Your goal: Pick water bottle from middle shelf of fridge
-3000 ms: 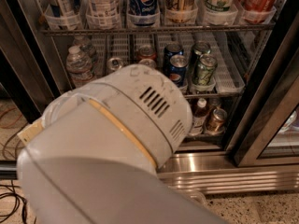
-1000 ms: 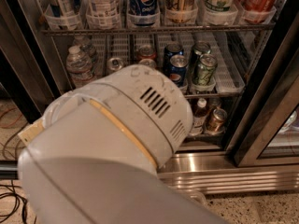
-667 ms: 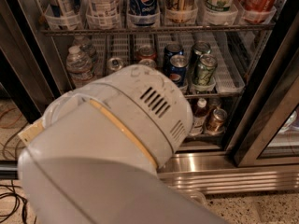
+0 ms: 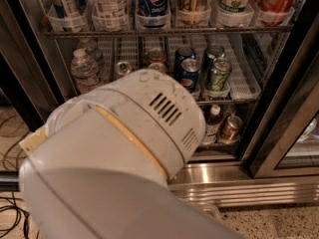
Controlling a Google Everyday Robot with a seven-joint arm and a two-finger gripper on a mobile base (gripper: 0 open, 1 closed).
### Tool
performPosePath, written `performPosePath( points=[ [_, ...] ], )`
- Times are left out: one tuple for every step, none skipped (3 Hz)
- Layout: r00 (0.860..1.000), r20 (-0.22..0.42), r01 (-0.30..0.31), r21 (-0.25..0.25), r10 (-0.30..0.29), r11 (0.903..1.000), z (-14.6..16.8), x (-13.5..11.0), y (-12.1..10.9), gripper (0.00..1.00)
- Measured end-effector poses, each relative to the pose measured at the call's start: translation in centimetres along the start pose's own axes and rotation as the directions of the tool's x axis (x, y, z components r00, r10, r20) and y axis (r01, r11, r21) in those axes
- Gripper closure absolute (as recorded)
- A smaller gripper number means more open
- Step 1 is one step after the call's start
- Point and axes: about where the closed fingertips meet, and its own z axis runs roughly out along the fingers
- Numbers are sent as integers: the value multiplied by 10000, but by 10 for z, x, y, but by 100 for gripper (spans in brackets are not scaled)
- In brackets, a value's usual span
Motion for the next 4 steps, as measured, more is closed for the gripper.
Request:
performPosePath(
  points=[
    [9988,82,-479,108,478,9988,12,11,-8,0],
    [9880,476,-1473,112,1466,9890,38,39,-37,0],
    [9668,1329,-2229,205,2183,9746,39,41,-66,0],
    [9371,2357,-2760,494,2573,9599,19,19,-87,0]
  ],
)
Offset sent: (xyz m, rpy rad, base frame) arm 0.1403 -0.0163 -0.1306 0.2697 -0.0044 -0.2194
